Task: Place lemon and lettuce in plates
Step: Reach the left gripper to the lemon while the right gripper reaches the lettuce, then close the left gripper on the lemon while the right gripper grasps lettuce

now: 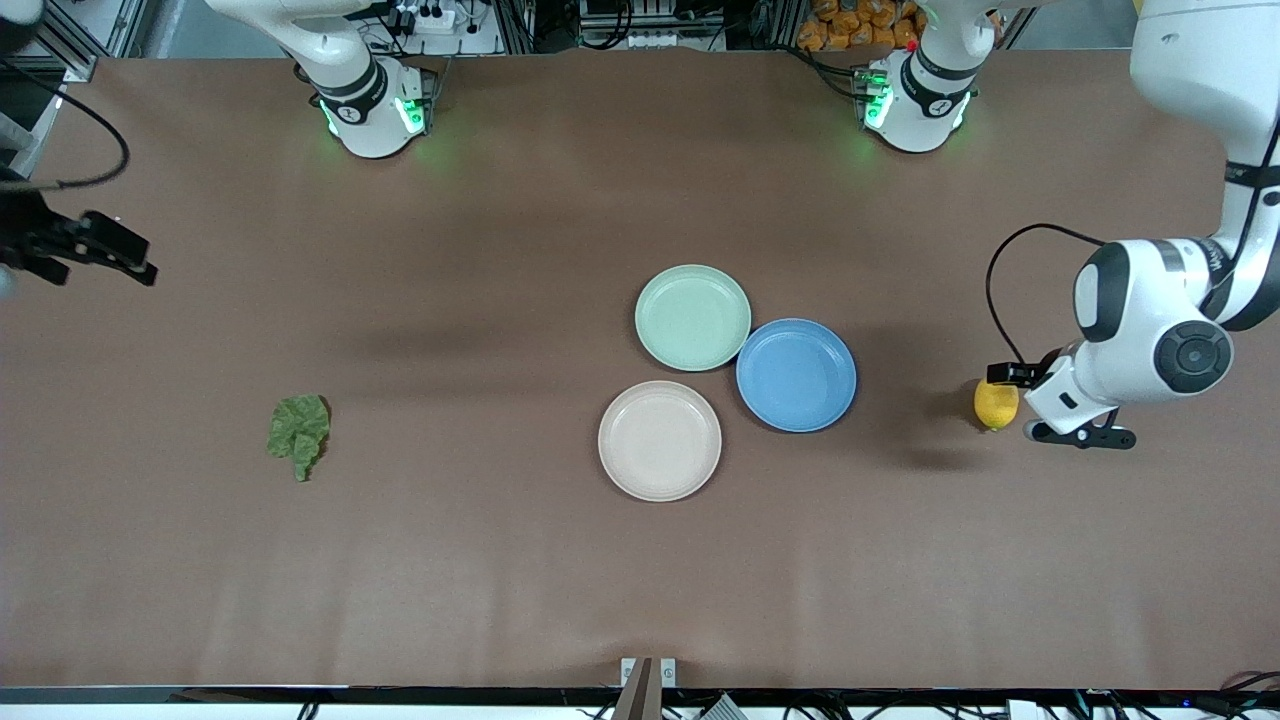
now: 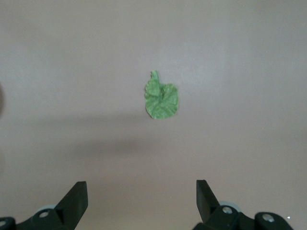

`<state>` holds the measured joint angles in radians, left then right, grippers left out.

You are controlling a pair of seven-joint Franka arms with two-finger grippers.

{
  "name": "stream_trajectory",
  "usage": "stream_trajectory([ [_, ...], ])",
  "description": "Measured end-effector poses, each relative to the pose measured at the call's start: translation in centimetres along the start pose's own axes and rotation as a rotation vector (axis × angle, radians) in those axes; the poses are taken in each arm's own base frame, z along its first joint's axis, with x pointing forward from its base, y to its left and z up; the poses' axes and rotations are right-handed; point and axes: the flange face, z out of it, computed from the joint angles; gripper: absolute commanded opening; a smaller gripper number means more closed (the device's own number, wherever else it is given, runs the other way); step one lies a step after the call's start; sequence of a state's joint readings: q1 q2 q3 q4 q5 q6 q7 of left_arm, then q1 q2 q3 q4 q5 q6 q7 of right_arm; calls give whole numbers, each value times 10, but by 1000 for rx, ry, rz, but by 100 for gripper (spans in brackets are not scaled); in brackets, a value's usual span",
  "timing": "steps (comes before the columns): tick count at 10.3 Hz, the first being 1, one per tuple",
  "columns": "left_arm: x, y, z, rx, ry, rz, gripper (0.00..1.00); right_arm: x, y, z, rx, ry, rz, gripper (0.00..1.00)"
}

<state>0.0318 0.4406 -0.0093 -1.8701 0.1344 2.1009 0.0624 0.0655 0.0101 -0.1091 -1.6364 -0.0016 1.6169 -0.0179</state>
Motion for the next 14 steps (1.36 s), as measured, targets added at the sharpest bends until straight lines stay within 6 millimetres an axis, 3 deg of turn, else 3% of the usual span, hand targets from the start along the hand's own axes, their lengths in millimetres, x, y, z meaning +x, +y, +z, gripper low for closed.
stream_trajectory([
  [2,8,3,20,-3,10,6,100,15,4,55,-5,-64,9,100],
  [8,14,8,51,-7,-2,17,100,57,9,267,-31,-71,-3,100],
  [10,17,10,59,-8,-3,20,100,72,10,325,-43,-31,-12,100],
  [11,19,10,62,-8,13,21,57,77,10,346,-46,-10,-18,100],
  [12,21,11,64,-7,26,22,4,79,12,361,-42,-5,-16,100],
  [14,23,11,68,-8,29,23,0,80,16,373,-28,3,-7,95],
])
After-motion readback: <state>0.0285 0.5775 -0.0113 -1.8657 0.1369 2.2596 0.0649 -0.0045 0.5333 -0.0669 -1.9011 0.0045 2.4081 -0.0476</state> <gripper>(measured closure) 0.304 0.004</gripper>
